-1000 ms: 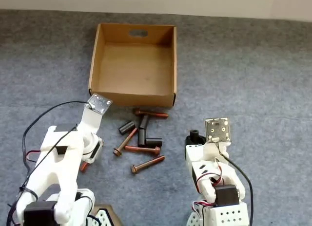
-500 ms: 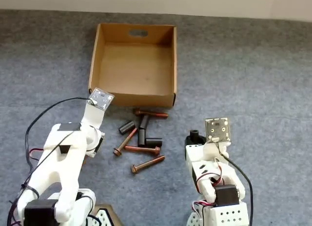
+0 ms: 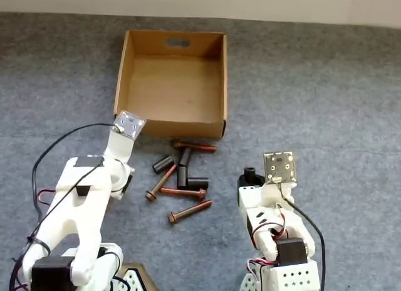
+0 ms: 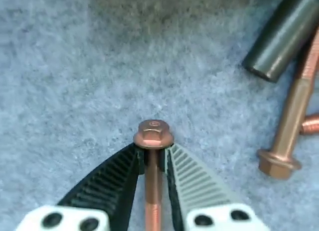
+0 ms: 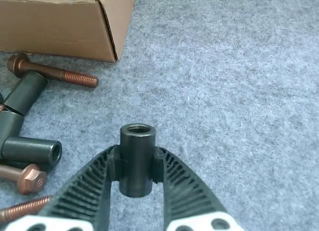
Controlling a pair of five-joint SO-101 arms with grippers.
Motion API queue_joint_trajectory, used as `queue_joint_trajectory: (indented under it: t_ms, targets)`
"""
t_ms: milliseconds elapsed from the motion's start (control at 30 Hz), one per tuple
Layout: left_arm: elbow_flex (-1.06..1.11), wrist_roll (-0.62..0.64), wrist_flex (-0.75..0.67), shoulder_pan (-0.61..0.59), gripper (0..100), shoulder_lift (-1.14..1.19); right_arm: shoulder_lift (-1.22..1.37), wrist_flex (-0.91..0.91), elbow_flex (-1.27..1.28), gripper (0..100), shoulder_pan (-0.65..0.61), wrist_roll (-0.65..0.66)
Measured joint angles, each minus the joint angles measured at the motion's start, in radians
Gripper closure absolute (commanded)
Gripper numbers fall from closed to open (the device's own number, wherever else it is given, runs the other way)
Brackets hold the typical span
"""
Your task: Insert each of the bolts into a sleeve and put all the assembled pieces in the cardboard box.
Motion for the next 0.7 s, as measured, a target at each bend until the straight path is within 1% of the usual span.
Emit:
queue_joint_trajectory:
  t_ms: [133,200,267,400,533,700]
  targets:
    - [-0.038,0.112,0.0,0.0,98,0.0,0.0,0.0,0.0,99.2,0.0,0.0]
    - [-0.04,0.133,0.0,0.0,98,0.0,0.0,0.0,0.0,99.2,0.0,0.0]
    - [-0.041,0.141,0.006,0.0,98,0.0,0.0,0.0,0.0,99.2,0.0,0.0]
    - [-0.041,0.146,0.075,0.0,98,0.002,0.0,0.0,0.0,99.2,0.0,0.0]
    - [-0.041,0.146,0.092,0.003,97,0.005,0.0,0.0,0.0,99.2,0.0,0.0]
    - [-0.041,0.146,0.104,0.017,85,0.005,0.0,0.0,0.0,99.2,0.0,0.0]
